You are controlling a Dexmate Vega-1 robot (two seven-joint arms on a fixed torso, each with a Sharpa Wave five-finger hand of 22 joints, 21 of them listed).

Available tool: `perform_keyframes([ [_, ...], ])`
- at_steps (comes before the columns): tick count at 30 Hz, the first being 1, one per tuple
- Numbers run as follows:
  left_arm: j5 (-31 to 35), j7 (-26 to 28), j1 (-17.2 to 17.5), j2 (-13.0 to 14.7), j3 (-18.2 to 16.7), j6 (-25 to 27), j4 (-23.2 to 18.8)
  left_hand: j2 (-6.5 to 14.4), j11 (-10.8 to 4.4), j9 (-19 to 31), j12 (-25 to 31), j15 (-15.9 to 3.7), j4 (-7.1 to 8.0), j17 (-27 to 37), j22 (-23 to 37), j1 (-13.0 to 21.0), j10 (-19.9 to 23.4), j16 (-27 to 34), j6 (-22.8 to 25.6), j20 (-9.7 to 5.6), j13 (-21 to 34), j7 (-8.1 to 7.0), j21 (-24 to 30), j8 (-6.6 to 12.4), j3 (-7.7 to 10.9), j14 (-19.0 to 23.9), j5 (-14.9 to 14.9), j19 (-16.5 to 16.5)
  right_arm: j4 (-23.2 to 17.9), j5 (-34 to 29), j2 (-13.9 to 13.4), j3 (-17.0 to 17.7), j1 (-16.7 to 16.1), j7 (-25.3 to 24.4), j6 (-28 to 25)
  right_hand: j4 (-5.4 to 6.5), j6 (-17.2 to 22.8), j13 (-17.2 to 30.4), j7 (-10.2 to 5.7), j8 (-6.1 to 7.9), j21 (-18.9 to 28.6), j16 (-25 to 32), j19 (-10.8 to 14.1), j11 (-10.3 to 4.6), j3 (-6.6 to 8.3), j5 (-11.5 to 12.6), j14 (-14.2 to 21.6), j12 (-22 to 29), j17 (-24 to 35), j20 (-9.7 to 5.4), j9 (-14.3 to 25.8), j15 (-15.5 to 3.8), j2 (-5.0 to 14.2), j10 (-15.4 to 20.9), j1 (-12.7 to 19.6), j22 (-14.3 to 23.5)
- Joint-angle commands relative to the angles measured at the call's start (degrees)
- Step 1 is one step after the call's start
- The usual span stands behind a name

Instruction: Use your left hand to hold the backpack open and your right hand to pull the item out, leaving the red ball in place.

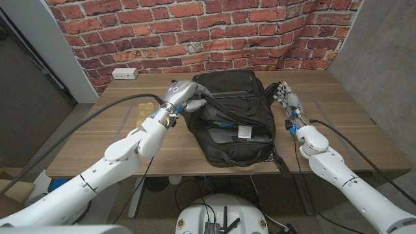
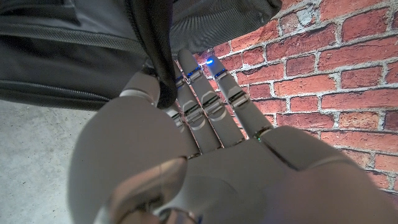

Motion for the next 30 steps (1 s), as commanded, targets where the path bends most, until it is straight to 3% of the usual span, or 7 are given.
perform_keyframes([
  [1,-6.4,-1.2,-2.8,-3.3,0.4,0.0,1.6,0.6,-0.11,0.7,0.3,-0.42,0.12,0.1,0.1,0.1,0.8,0.2,2.4,-6.13,0.1,2.09,0.1,0.71,0.59,0.7,0.3,0.8,-2.2,-1.1,-0.9,0.3,-0.7,-1.1,-0.4,-0.06,-0.1,0.1,0.1,0.34,0.0,0.2,0.6,0.13,0.35,-0.2,0.4,0.2,0.0,-0.16,0.2,-0.2,1.09,0.4,-0.4,0.1],
  [13,-6.4,-1.7,-5.6,-4.9,2.3,1.9,2.6,0.6,-0.1,0.8,0.2,-0.41,0.09,0.1,0.1,0.2,0.9,0.2,2.4,-6.12,0.1,2.08,0.1,0.75,0.7,1.0,0.3,1.0,-5.4,-1.9,-1.3,1.1,-3.7,-3.5,-0.5,-0.14,0.0,0.1,0.24,0.36,0.0,0.3,0.6,0.15,0.45,-0.2,0.4,0.3,-0.1,-0.15,0.2,-0.21,1.1,0.4,-0.4,0.1],
  [30,-11.2,-2.5,-9.0,-7.8,3.5,2.8,4.8,0.6,-0.08,0.8,0.1,-0.4,0.03,0.1,0.1,0.2,1.3,0.2,2.4,-6.13,0.2,2.26,0.2,0.82,0.87,1.5,0.3,1.3,-14.9,-5.7,-4.7,2.7,-9.2,-8.9,-5.4,-0.22,0.2,0.1,0.32,0.42,0.0,0.4,0.7,0.24,0.57,-0.2,0.6,0.3,-0.1,-0.18,0.2,-0.19,1.13,0.5,-0.4,0.1],
])
